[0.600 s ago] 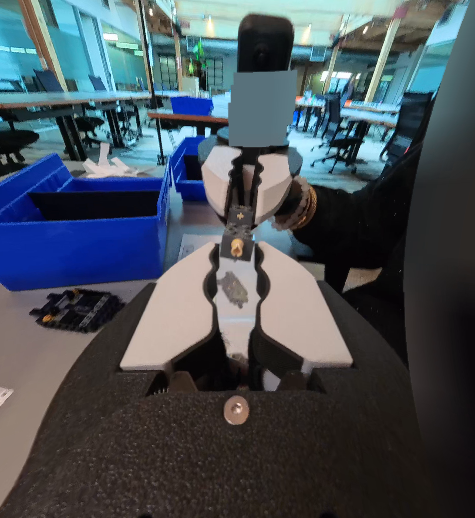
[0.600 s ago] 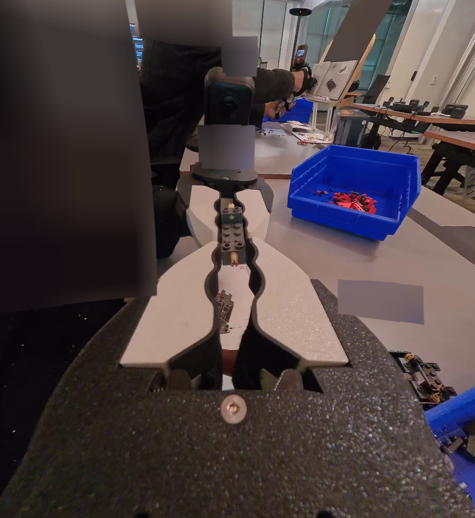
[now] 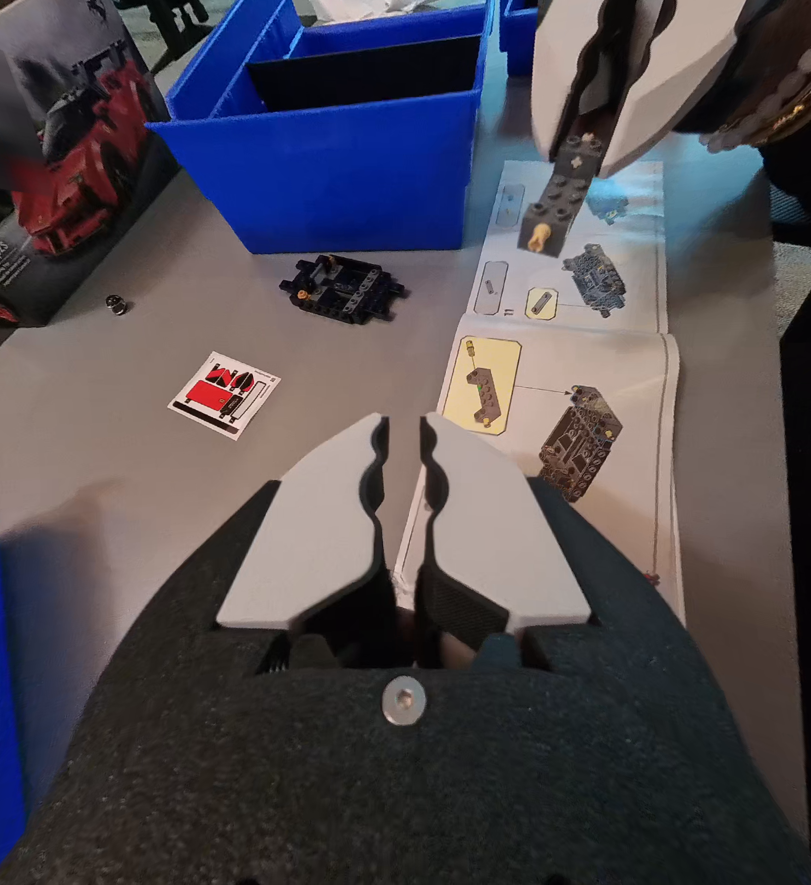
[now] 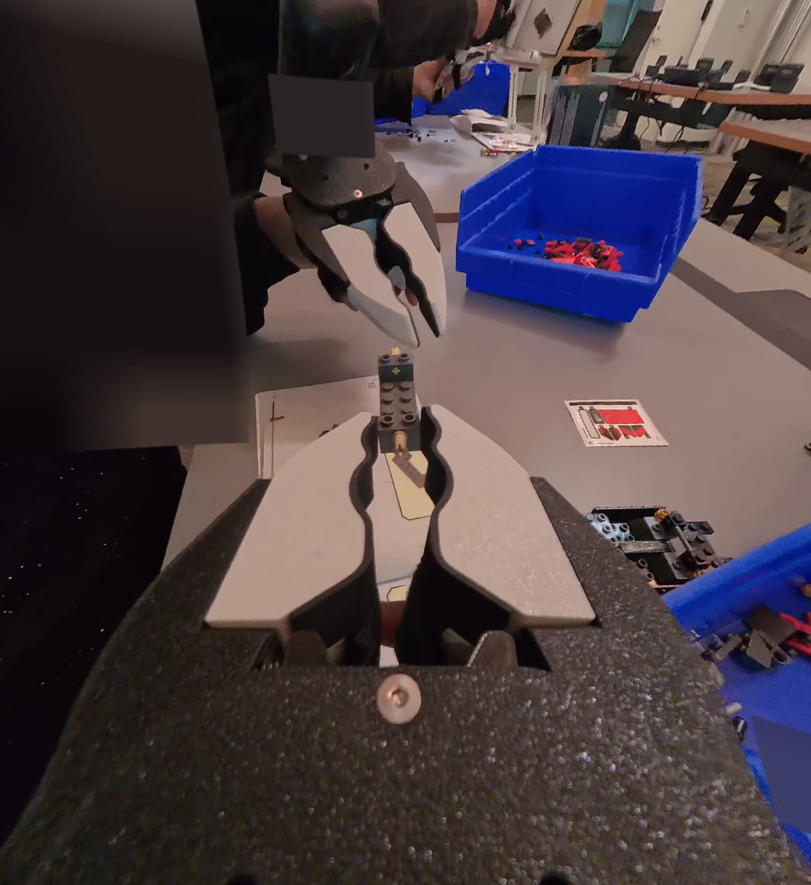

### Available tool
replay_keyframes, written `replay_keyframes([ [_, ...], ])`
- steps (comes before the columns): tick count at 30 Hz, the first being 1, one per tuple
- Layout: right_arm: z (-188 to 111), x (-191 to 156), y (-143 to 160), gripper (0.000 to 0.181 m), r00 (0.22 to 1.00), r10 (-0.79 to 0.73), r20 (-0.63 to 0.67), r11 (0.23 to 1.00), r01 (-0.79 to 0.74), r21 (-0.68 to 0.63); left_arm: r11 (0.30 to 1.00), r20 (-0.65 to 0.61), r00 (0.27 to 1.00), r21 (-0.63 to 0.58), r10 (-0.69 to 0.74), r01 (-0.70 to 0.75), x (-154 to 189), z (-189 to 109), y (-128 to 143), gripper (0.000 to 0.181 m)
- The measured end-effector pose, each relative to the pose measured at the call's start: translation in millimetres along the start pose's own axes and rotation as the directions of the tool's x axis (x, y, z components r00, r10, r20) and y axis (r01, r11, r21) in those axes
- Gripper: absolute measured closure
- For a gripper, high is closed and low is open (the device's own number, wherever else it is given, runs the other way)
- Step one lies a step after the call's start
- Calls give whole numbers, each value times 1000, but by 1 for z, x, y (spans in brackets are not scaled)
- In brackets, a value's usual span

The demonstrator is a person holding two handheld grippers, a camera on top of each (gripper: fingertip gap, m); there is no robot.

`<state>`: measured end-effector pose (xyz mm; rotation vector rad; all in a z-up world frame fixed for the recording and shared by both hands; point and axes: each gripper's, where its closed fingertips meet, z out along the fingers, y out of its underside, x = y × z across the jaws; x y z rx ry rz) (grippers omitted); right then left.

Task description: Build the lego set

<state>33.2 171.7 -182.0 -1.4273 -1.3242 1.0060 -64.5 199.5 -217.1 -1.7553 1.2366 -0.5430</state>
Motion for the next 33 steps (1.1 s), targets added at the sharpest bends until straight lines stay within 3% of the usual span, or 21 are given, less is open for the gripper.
replay_keyframes([
  [1,1,0,3,164,1000,6,5,1000,-6,-7,1000,1,1000,-9,3,-3,0,1,2,172],
  [10,2,4,21,164,999,47,28,997,-45,-68,1000,1,1000,-23,9,-9,-1,7,7,181],
  [16,-1,12,33,164,998,57,6,992,-56,-116,1000,60,998,-2,5,-5,-9,6,4,177],
  [26,-16,51,56,164,981,50,-185,978,-86,-192,999,91,995,-48,30,-26,-11,13,10,164],
  [33,-23,49,57,164,989,52,-141,979,-78,-186,997,78,996,-62,42,-37,-9,16,13,162],
])
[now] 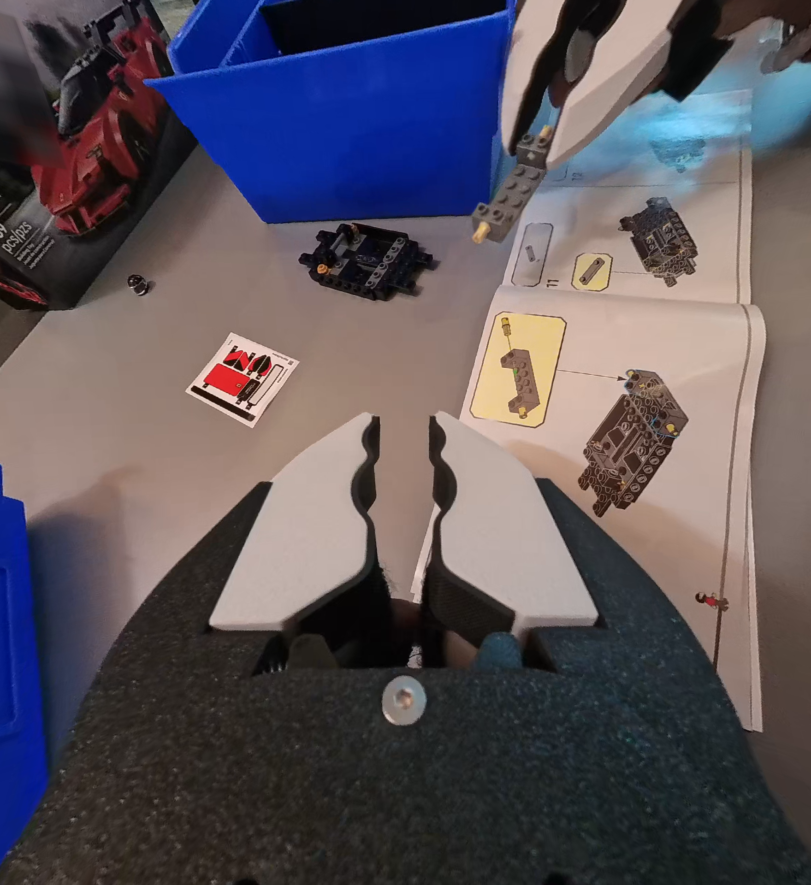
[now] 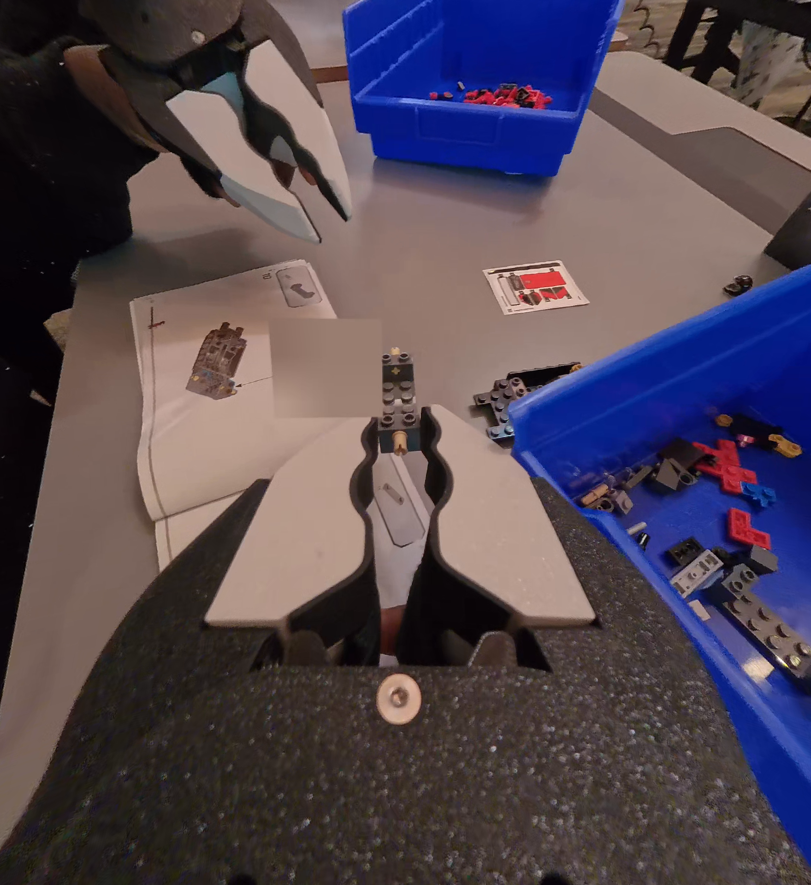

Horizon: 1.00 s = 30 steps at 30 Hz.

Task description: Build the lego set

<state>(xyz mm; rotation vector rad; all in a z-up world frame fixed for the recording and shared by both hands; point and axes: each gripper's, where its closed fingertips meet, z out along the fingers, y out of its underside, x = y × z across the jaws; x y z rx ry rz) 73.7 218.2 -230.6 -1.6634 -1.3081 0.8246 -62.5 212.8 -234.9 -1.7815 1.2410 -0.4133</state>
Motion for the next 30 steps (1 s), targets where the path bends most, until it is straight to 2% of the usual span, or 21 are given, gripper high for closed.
replay_keyframes([
  [18,-11,-31,38,164,963,-80,258,977,127,-171,1000,-1,1000,-10,-1,1,-1,3,4,162],
  [26,-22,-32,63,163,950,-67,304,949,154,-275,1000,19,1000,-20,-14,15,-6,-1,7,162],
  [28,-23,-29,68,148,955,-65,288,938,157,-309,1000,18,1000,-26,-10,10,-6,-3,8,162],
  [30,-24,-29,69,139,957,-61,284,932,156,-326,999,19,1000,-37,-6,7,-7,-4,10,162],
])
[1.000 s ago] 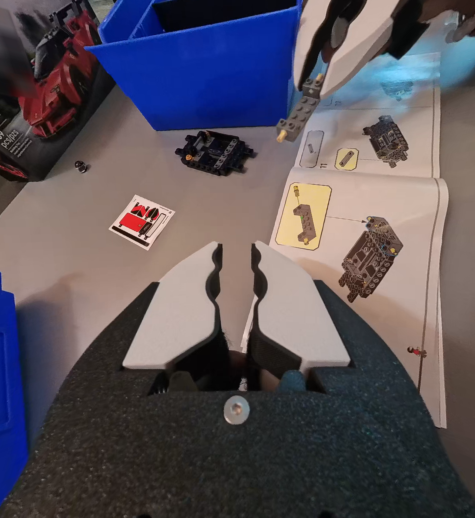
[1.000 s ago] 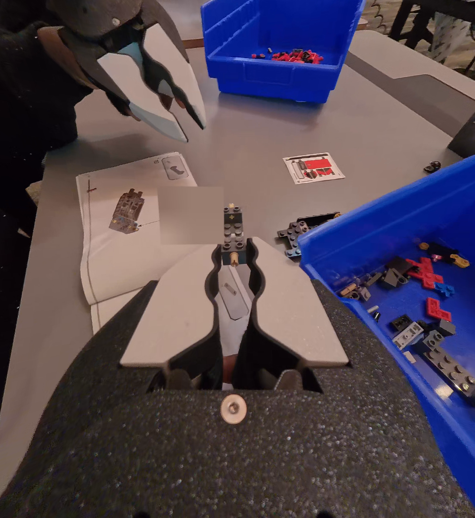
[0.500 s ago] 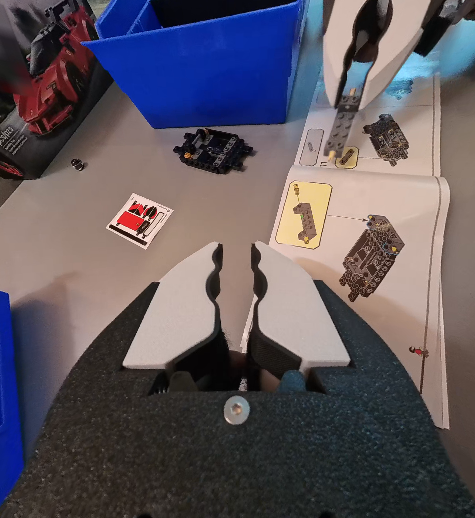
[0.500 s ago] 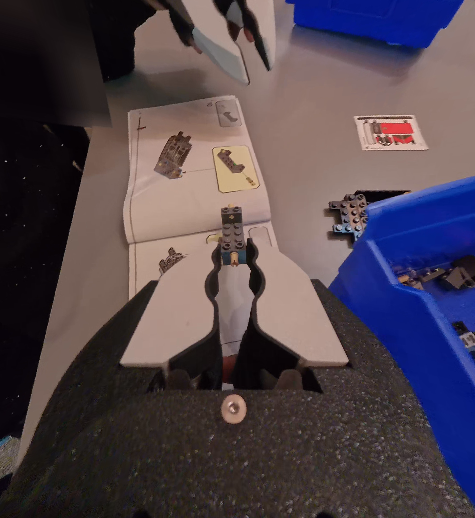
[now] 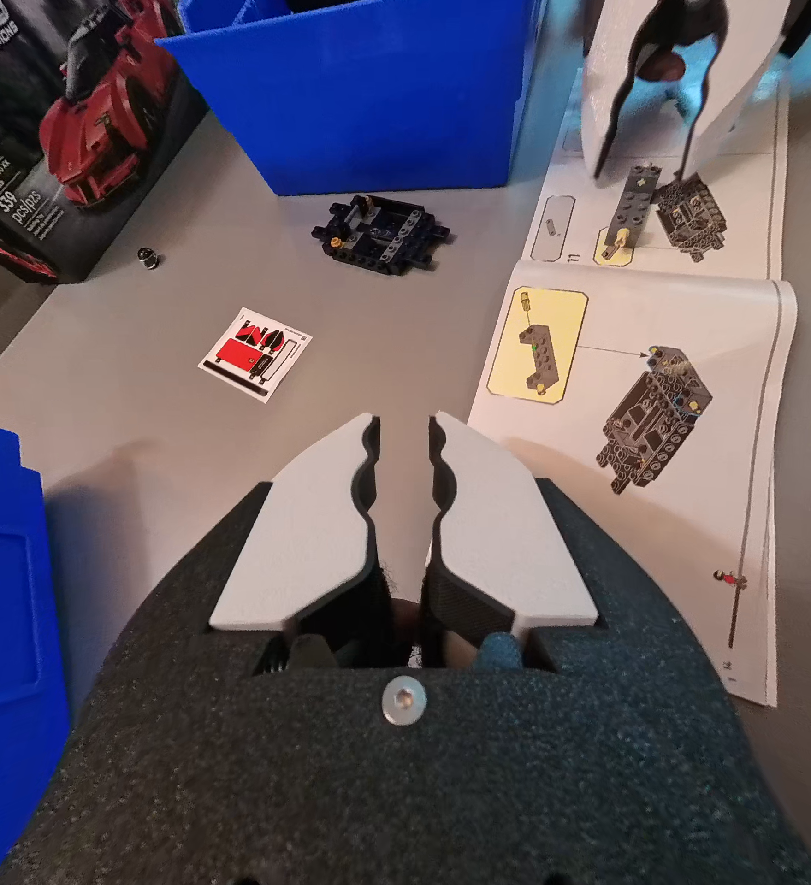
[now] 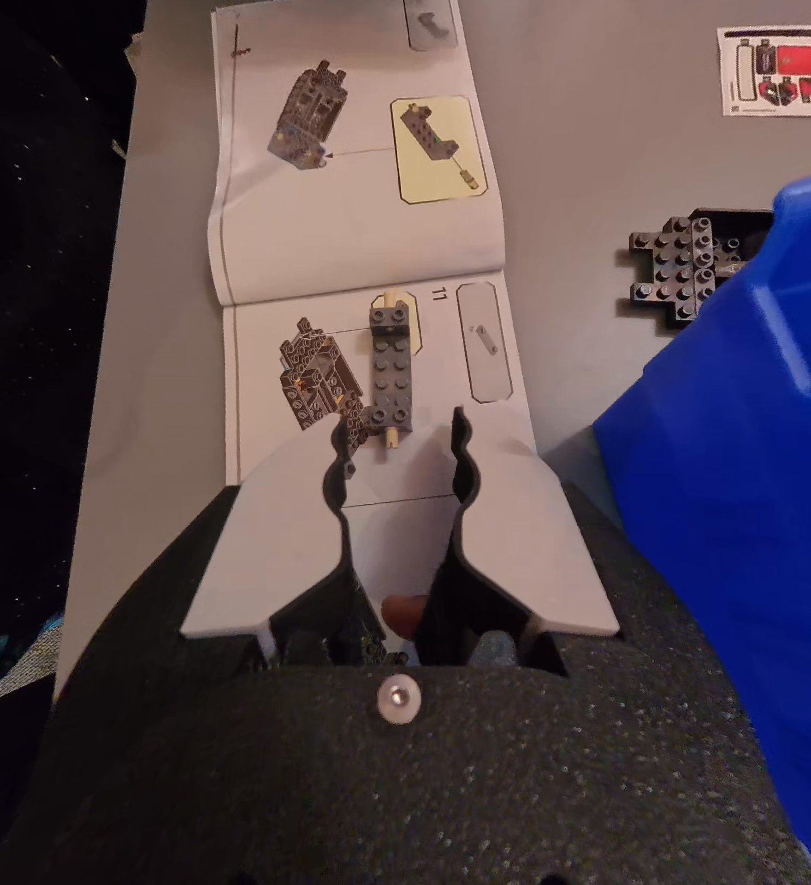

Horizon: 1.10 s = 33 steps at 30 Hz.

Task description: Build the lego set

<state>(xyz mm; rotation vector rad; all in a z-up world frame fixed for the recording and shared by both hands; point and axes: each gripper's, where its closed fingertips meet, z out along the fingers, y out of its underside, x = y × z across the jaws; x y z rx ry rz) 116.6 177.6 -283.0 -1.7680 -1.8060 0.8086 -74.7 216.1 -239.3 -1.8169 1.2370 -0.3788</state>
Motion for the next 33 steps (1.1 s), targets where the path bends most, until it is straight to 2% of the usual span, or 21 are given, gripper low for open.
replay_keyframes([
  [4,-11,-6,-8,136,1000,-6,-3,1000,6,0,999,13,1000,-43,14,-13,-3,-7,6,162],
  [9,-33,-16,-52,133,998,-53,-26,997,54,48,1000,12,1000,-10,5,-5,-6,-20,0,163],
  [13,-39,5,-89,113,985,-150,-92,986,141,-94,1000,-16,1000,26,-7,7,-2,-25,-6,163],
  [15,-36,24,-111,98,977,-192,-97,969,173,-174,999,-15,1000,35,3,-3,-1,-28,-10,163],
  [17,-30,55,-120,88,972,-209,-107,937,168,-306,999,-16,1000,42,20,-20,1,-29,-12,163],
  [20,-13,102,-109,81,975,-207,-81,846,137,-515,998,-16,999,43,37,-36,3,-31,-14,163],
  [24,15,129,-75,77,995,-92,-30,711,45,-702,997,-9,999,63,35,-35,1,-34,-16,163],
  [26,20,141,-68,77,993,-94,-75,666,7,-746,997,-5,999,71,34,-33,-1,-36,-17,163],
  [28,21,145,-69,75,990,-76,-122,645,-44,-763,997,0,999,73,34,-33,-3,-37,-16,163],
  [31,16,142,-64,78,984,-113,-140,541,-57,-839,996,2,1000,84,29,-29,-4,-38,-17,163],
  [33,22,131,-60,78,988,-46,-144,503,-102,-858,996,5,1000,90,28,-29,-4,-39,-19,163],
])
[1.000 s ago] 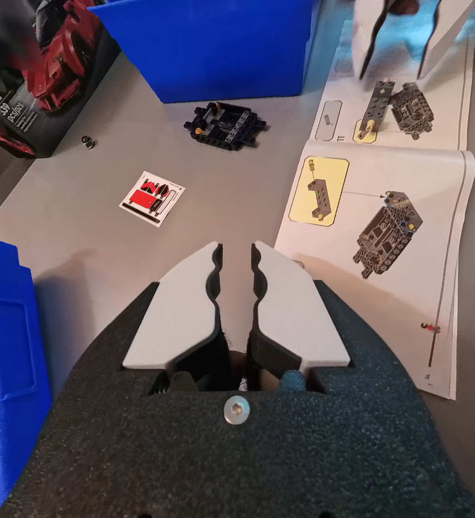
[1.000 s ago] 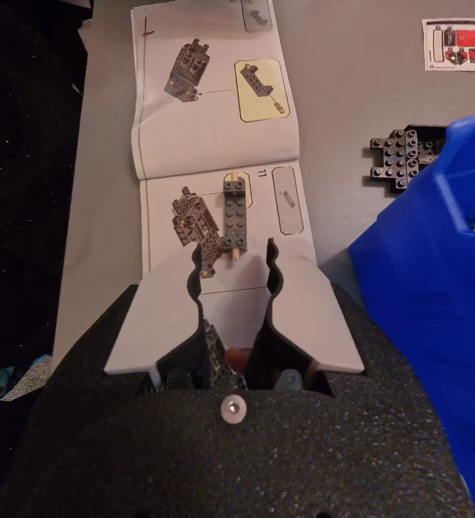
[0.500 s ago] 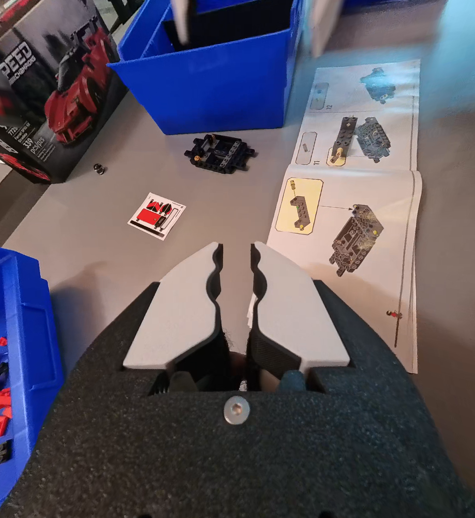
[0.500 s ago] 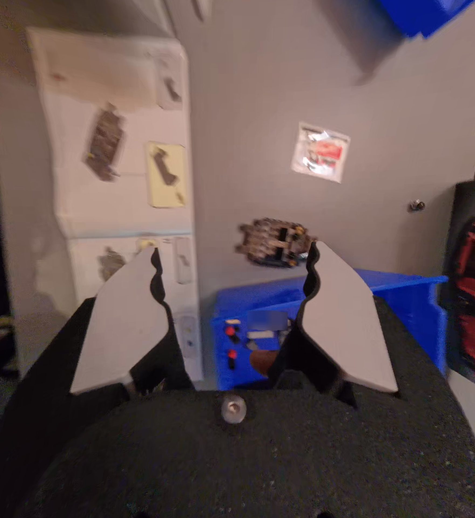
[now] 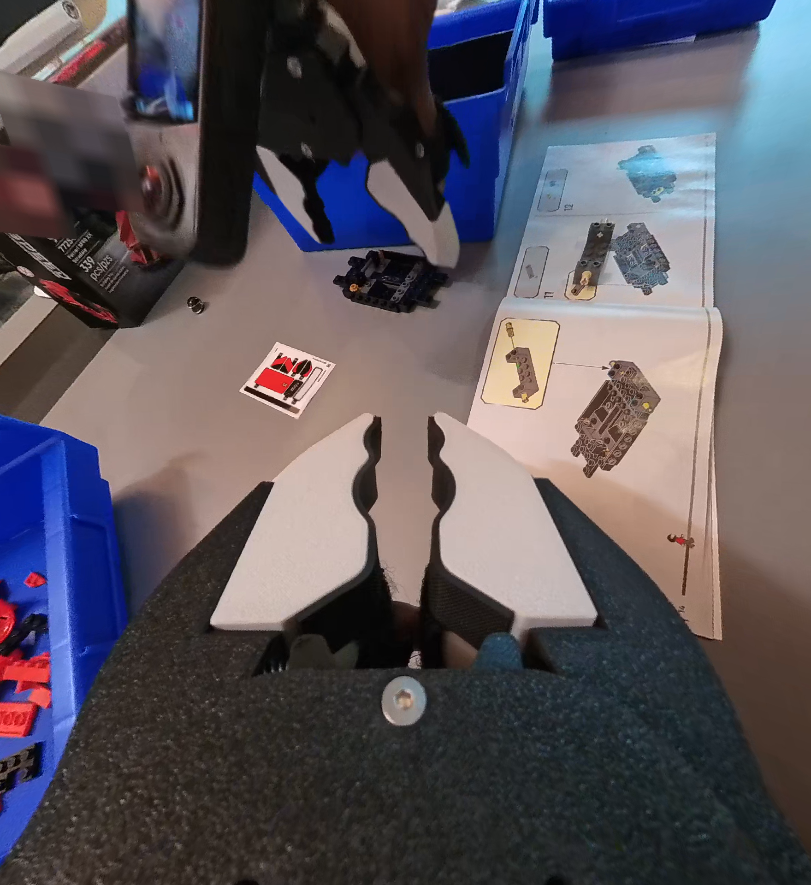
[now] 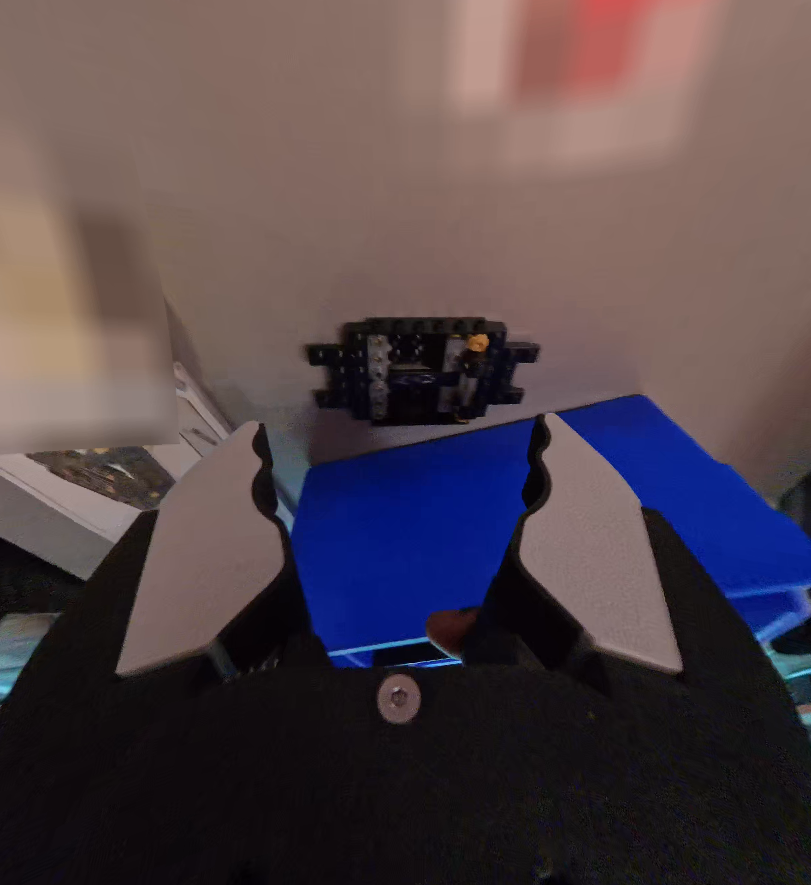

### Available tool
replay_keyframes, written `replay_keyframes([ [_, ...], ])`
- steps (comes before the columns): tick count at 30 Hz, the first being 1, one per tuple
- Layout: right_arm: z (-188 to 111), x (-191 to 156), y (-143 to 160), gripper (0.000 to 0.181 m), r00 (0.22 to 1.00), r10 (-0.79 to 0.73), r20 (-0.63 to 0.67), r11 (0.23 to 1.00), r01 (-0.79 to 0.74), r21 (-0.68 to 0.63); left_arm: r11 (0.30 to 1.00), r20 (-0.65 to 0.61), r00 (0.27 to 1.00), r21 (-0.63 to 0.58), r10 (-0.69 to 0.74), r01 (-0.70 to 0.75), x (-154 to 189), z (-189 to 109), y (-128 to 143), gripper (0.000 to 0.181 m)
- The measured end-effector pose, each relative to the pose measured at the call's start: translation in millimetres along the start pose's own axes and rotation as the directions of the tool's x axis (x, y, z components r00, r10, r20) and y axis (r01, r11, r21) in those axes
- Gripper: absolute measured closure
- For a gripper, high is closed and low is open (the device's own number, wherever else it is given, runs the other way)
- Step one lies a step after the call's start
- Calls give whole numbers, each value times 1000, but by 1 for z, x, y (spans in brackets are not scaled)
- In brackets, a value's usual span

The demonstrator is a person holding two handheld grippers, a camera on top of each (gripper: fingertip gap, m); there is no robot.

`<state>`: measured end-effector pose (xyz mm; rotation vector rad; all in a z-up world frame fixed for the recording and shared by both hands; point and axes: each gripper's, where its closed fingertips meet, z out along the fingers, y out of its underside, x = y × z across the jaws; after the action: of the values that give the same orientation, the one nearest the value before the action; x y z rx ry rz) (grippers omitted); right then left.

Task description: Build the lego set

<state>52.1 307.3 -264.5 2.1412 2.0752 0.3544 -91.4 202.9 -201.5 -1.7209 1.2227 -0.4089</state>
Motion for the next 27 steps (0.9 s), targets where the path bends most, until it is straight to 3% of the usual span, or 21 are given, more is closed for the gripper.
replay_keyframes([
  [2,10,1,-3,77,996,91,-16,995,-92,-47,1000,2,1000,2,8,-8,1,-1,-2,163],
  [5,21,-6,-9,66,987,161,7,987,-161,-15,1000,11,1000,4,24,-24,1,-4,-3,163],
  [12,35,2,38,52,986,168,5,986,-168,-16,998,27,999,47,28,-29,-3,-12,-10,164],
  [14,33,6,36,58,991,133,1,990,-133,50,998,29,999,51,31,-32,-3,-12,-11,164],
  [18,25,8,5,75,998,55,12,973,-57,222,998,19,999,56,32,-33,0,-10,-14,164],
  [27,36,8,-3,86,997,28,73,982,-41,186,997,8,998,46,56,-56,3,-7,-12,164],
])
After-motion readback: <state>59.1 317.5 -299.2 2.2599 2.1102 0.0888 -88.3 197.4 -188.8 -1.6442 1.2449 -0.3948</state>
